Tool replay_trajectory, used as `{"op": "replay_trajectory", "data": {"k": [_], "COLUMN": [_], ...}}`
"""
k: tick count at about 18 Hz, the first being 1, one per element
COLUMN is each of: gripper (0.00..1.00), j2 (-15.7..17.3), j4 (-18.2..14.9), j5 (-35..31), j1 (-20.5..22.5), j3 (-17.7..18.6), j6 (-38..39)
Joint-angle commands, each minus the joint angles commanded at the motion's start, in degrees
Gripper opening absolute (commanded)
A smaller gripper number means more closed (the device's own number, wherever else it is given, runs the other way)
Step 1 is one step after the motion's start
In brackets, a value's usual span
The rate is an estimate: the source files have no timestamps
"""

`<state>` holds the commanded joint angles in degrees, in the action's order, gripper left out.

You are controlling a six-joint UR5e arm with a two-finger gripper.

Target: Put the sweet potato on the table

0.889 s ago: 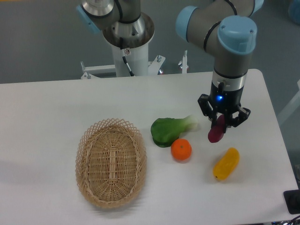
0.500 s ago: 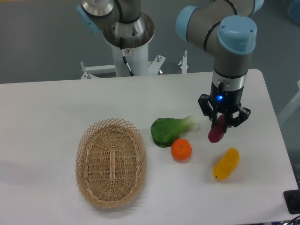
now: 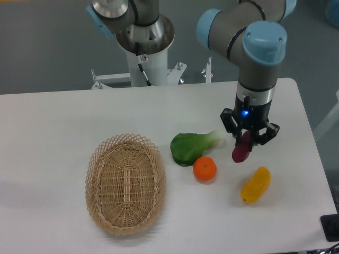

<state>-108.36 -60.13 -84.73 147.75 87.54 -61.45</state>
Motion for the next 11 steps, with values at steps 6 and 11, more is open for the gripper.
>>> {"op": "replay_trajectory", "data": {"k": [6,11], "gripper": [0.26,0.26], "j2": [-4.21,-10.1], "j4": [6.85,14.07], "j5": [-2.1,-4.75], "j1": [-5.27,-9.06], "j3": [0.18,-0.17], "j6": [10.54,17.76]}}
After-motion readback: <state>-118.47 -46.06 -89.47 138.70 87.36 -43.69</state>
